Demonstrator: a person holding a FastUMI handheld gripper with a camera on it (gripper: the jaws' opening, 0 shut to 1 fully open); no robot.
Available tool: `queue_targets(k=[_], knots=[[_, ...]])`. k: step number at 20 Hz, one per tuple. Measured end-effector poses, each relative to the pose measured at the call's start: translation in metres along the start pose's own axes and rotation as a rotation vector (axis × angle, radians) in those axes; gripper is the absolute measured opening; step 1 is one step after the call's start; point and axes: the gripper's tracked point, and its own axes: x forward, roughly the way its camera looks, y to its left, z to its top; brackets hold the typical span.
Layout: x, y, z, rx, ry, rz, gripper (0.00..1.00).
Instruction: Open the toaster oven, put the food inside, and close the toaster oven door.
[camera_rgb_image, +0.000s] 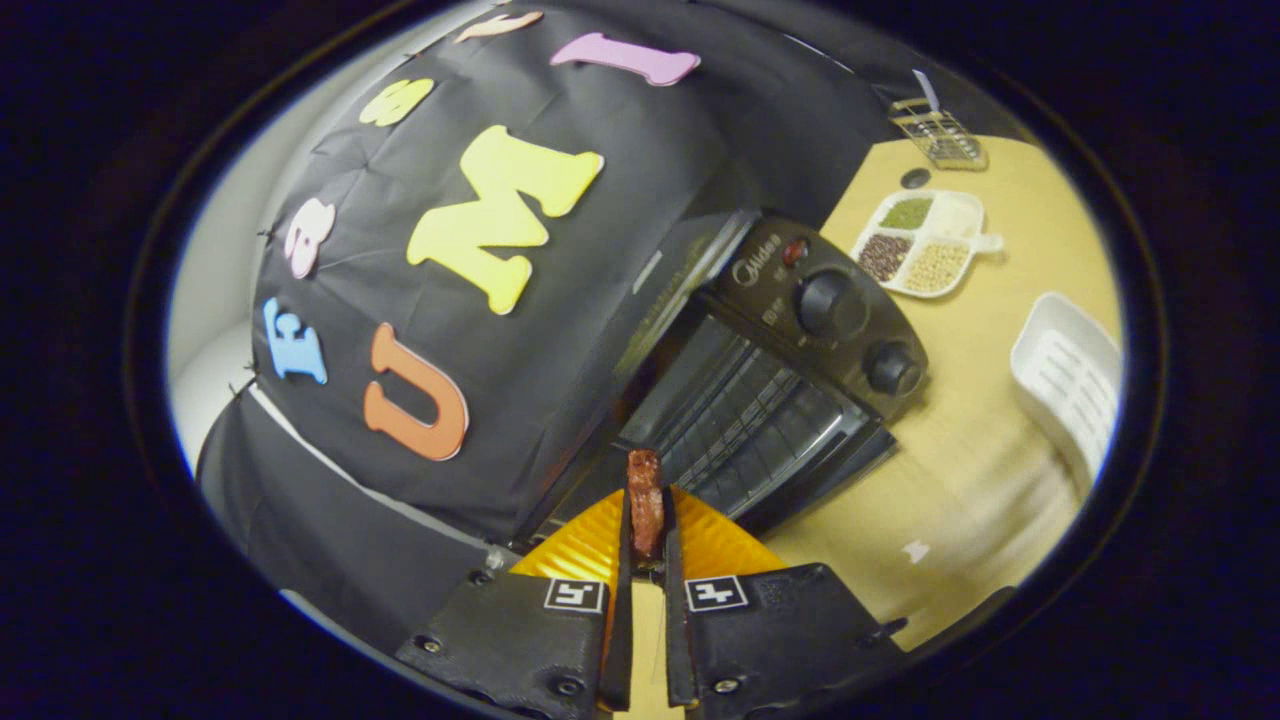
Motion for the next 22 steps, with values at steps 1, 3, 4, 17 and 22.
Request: queue_targets(k=[1, 3, 4, 17, 22], knots=[[0.012, -0.006, 0.0, 0.04, -0.03, -0.024, 0.16], [0.034, -0.019, 0.001, 0.084, -0.065, -0.083, 0.16], [0.04, -0.02, 0.002, 0.083, -0.081, -0.095, 0.16], [0.07, -0.036, 0.002, -0.283, -0.058, -0.258, 0.35], [0.057, -0.036, 0.018, -0.653, -0.053, -0.344, 0.93]])
